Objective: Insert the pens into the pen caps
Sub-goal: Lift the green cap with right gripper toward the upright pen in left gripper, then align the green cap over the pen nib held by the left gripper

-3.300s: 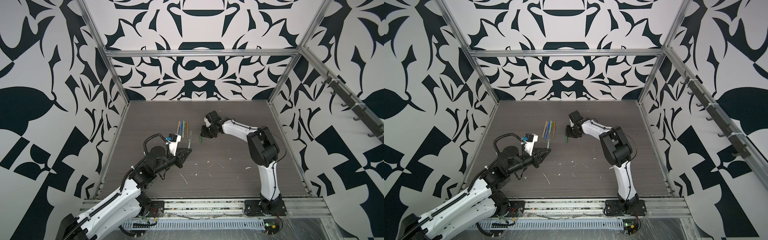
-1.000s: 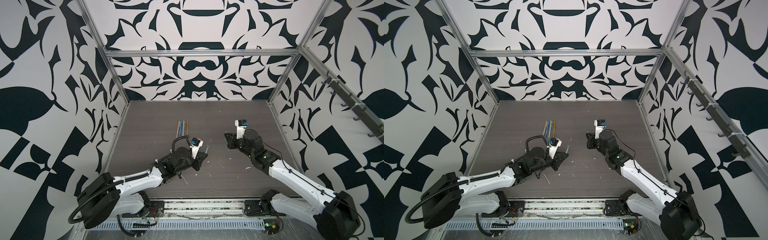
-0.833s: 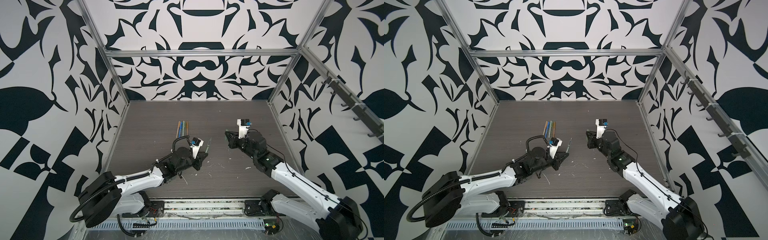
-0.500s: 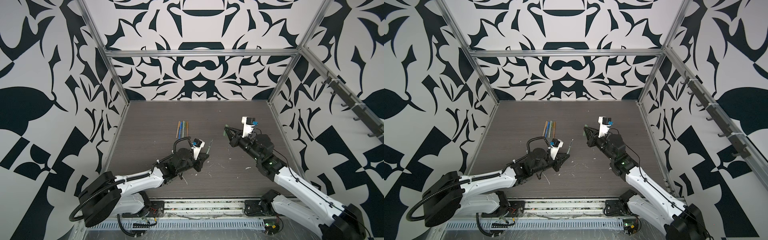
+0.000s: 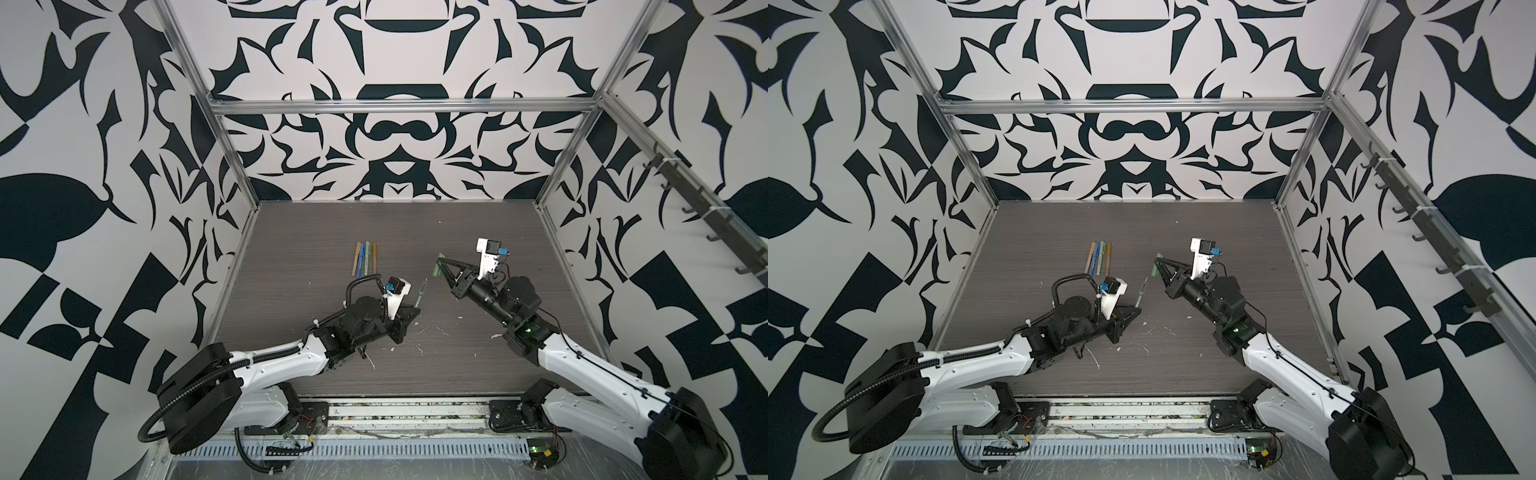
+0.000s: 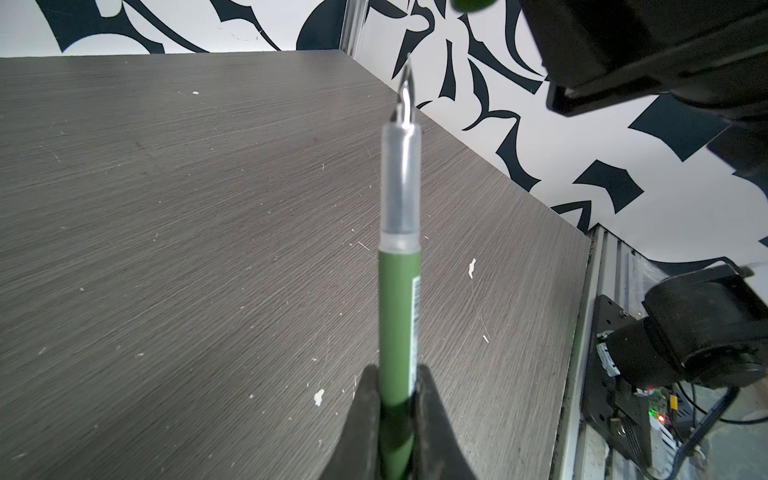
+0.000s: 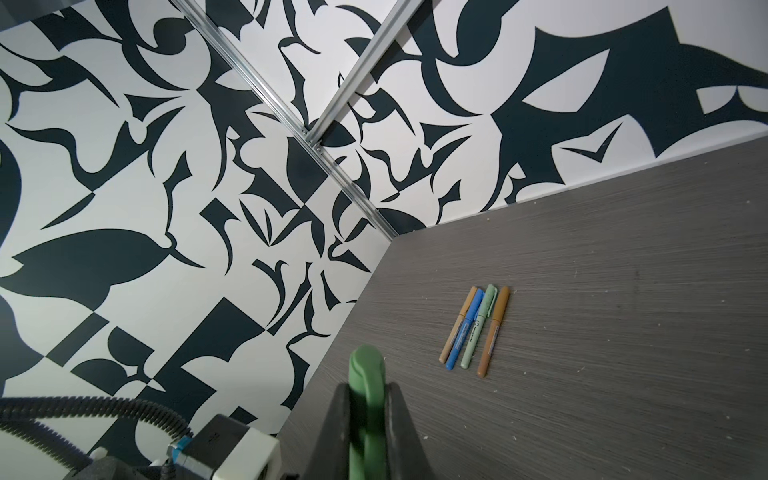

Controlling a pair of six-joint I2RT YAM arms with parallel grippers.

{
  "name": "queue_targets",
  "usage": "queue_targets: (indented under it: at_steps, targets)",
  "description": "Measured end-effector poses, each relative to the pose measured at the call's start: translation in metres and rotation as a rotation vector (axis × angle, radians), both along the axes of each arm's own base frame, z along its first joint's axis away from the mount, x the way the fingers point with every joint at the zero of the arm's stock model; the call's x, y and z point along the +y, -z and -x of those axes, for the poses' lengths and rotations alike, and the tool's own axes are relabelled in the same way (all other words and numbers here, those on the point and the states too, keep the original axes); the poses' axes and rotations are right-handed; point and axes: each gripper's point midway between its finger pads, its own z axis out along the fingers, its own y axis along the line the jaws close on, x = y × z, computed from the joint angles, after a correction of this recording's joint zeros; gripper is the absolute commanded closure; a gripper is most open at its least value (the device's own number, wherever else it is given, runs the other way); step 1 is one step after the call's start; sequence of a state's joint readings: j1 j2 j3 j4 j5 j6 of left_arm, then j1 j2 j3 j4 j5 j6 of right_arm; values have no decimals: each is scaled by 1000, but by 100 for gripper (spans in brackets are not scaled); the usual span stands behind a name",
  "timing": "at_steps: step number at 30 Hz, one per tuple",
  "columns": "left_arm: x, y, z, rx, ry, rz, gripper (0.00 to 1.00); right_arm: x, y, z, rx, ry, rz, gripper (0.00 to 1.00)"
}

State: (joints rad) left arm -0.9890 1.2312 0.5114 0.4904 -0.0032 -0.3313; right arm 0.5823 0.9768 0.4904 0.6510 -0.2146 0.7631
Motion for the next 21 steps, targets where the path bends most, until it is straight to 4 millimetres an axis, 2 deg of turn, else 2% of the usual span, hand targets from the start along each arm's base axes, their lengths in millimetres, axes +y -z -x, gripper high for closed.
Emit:
queue_targets:
  at_steps: [8, 21]
  targets:
    - [-3, -5, 1, -6, 9, 11, 100, 1, 3, 3, 6, -8, -21, 94]
    - [-5, -6, 4, -6, 17, 12, 100, 5, 9, -4, 14, -5, -24, 94]
